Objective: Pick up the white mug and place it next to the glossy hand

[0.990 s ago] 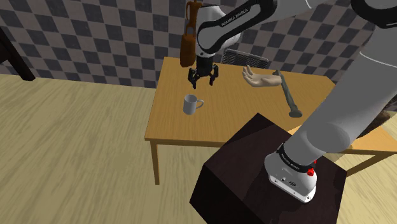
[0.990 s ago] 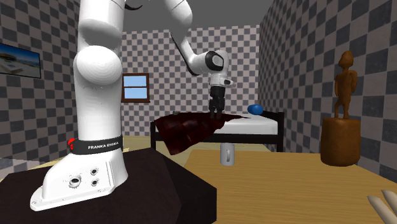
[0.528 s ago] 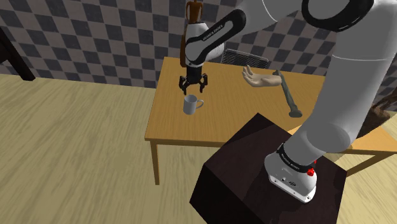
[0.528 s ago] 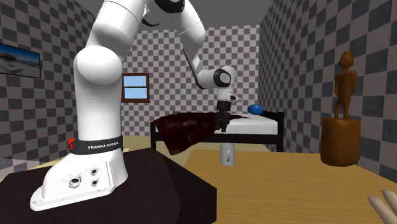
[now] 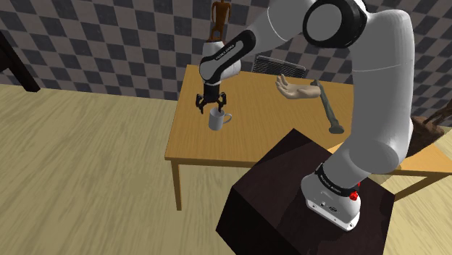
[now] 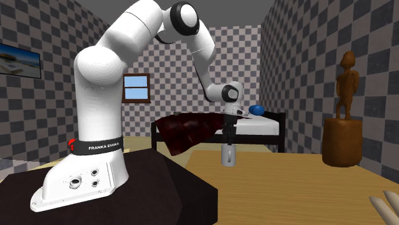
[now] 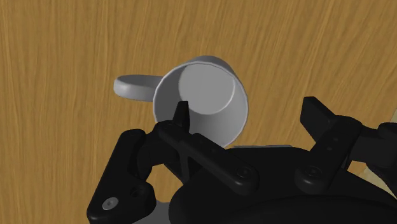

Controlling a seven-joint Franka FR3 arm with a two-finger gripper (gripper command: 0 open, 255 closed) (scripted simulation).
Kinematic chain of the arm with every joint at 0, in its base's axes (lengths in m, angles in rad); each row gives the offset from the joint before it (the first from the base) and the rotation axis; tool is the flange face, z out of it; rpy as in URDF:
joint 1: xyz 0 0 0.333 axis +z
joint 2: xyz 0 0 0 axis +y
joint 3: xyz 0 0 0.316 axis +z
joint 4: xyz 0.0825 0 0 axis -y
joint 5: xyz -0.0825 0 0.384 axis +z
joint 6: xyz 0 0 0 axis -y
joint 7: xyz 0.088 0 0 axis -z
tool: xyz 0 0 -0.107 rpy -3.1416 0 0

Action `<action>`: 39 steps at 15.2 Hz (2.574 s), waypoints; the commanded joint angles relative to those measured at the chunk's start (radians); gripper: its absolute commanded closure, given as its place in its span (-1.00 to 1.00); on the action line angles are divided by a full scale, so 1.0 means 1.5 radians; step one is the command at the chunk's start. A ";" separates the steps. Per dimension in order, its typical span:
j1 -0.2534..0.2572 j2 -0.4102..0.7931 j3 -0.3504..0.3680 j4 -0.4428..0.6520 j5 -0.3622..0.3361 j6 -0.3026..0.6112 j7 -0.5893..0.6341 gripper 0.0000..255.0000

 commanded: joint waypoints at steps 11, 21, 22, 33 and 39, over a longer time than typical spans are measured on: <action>0.003 0.042 -0.001 -0.001 0.000 0.043 0.001 -1.00; 0.003 0.042 -0.001 -0.001 0.000 0.043 0.001 1.00; 0.003 0.042 -0.001 -0.001 0.000 0.043 0.001 1.00; 0.001 -0.030 0.002 -0.015 0.002 -0.014 0.003 1.00; -0.001 -0.069 0.003 -0.017 0.003 -0.051 0.004 1.00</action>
